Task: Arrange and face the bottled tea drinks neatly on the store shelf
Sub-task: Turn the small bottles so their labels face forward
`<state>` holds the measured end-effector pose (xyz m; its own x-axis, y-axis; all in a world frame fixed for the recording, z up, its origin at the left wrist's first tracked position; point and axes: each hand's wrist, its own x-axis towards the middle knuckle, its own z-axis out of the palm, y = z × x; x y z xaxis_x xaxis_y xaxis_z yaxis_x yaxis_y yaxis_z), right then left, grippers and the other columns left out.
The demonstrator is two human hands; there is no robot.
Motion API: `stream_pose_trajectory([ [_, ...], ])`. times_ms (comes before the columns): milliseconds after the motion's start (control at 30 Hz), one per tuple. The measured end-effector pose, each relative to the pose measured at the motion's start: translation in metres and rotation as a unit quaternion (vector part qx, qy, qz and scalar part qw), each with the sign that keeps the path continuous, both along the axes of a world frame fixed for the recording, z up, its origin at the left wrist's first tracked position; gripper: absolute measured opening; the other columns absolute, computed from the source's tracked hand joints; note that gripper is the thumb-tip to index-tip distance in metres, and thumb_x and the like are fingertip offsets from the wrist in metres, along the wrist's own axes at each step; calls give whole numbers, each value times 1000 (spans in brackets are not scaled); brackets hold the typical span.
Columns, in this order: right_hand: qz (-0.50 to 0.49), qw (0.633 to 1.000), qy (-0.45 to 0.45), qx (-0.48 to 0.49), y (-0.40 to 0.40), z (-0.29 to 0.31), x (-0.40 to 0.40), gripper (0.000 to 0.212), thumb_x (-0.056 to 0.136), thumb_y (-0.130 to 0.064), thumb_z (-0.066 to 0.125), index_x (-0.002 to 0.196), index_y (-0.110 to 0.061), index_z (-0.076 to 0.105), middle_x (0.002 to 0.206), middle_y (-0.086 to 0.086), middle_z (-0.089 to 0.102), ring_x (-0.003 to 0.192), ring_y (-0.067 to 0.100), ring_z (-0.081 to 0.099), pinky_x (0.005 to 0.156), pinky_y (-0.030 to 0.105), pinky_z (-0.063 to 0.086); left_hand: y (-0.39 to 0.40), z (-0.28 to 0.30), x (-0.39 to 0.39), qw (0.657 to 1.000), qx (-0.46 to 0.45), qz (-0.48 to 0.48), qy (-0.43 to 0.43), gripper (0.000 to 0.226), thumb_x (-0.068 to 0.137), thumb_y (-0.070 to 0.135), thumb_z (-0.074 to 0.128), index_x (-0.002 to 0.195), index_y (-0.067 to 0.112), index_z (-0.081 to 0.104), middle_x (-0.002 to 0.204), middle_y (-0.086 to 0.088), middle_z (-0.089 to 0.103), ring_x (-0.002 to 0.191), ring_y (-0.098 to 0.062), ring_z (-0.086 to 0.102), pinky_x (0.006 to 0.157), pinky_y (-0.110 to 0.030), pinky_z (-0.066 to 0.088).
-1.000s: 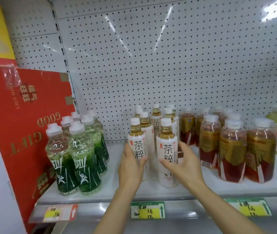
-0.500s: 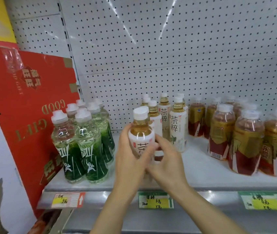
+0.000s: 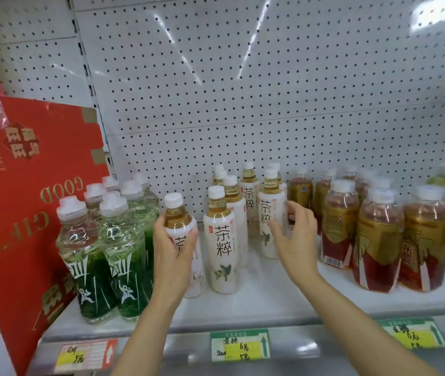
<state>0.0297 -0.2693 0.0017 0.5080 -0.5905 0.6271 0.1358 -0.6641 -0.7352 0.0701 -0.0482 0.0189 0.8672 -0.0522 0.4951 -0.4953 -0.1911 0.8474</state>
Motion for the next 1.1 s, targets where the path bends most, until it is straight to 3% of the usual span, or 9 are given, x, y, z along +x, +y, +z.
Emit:
stream_pose_trajectory([
  [133,-1,995,88,38,-29,-1,26,79,82,-35,77,146,-12,36,143,8,44,132,26,42,107,42,40,5,8,5,999,40,13,-8,65,90,41,65,147,35,34,146,12,41,129,-7,43,110,-45,39],
  [367,5,990,132,52,-34,-1,63,84,65,-50,85,130,-15,45,126,4,58,114,23,57,90,46,53,8,17,12,997,55,57,5,72,80,51,62,146,43,32,150,12,40,134,-13,44,107,-55,43],
  [467,51,991,96,83,-34,-4,53,85,57,-61,80,126,-22,52,118,-4,63,108,17,61,88,46,56,-5,19,-19,983,-36,135,-121,55,96,31,58,147,24,39,147,9,45,133,-9,46,110,-45,42],
  [567,99,990,36,94,-24,-3,20,84,58,-63,78,131,-30,52,118,-10,62,108,8,61,88,39,57,-43,23,-71,964,-43,57,-257,46,96,30,55,140,20,48,136,13,56,126,-5,54,104,-24,45],
  [667,148,988,-10,39,-9,3,-9,72,69,-61,74,131,-32,54,116,-12,62,107,6,61,83,33,56,-93,30,-78,984,42,-55,-162,67,94,48,56,151,44,21,153,26,31,139,10,29,111,-16,30],
  [767,168,985,-28,3,6,6,-25,58,82,-48,59,134,-23,54,117,-16,60,108,2,57,85,31,53,-122,30,-56,988,103,-37,-111,84,89,51,61,155,38,11,156,17,27,142,-4,27,117,-33,27],
  [933,347,937,43,19,-14,13,-44,67,86,-48,61,147,-28,41,139,-23,51,127,-1,50,104,22,43,-99,32,-54,991,-56,-108,-55,64,86,36,71,141,44,39,132,19,58,122,-3,57,103,-41,49],
  [1033,264,952,6,152,-28,6,-15,53,94,-42,58,143,-37,38,145,-18,45,131,1,45,113,35,38,-75,38,-65,980,-131,-112,-101,65,81,38,71,140,41,43,127,12,63,117,-12,62,98,-43,52],
  [1100,170,975,52,130,-37,1,22,66,94,-31,63,147,-34,24,151,-7,33,140,12,34,118,36,29,-69,38,-78,969,-165,-121,-141,69,77,38,67,141,43,40,130,13,62,120,-14,61,99,-35,51],
])
